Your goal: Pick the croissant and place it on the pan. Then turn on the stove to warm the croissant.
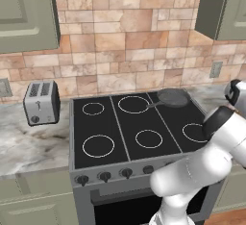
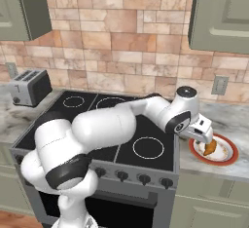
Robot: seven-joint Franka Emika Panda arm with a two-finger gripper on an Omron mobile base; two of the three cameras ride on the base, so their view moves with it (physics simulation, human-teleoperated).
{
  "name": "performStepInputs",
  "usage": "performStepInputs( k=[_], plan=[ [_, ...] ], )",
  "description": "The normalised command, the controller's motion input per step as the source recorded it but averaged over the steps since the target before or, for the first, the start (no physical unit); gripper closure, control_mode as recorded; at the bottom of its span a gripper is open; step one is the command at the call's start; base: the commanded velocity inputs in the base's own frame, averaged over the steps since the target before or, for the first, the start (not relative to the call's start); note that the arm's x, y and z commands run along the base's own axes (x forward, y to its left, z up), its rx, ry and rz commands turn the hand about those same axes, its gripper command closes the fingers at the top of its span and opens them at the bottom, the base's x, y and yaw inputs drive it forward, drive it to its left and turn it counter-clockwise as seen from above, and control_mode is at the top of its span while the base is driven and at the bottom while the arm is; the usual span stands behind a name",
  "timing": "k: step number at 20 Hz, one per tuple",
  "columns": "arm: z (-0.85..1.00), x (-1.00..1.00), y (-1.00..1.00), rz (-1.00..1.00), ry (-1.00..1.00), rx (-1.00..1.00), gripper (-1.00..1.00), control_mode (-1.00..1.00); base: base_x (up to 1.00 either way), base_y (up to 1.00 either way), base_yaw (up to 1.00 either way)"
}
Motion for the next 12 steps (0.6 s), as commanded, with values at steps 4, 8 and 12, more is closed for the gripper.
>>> performStepInputs(
  k=[4, 8, 12],
  plan=[
    [-0.21, 0.17, -0.14, -0.02, 0.01, 0.00, -1.00, -1.00, 0.00, 0.00, 0.00],
    [-0.16, 0.19, -0.16, 0.00, 0.04, 0.02, -1.00, -1.00, 0.00, 0.00, 0.00],
    [-0.07, 0.16, -0.26, 0.00, 0.05, 0.05, -1.00, -1.00, 0.00, 0.00, 0.00]
  ],
)
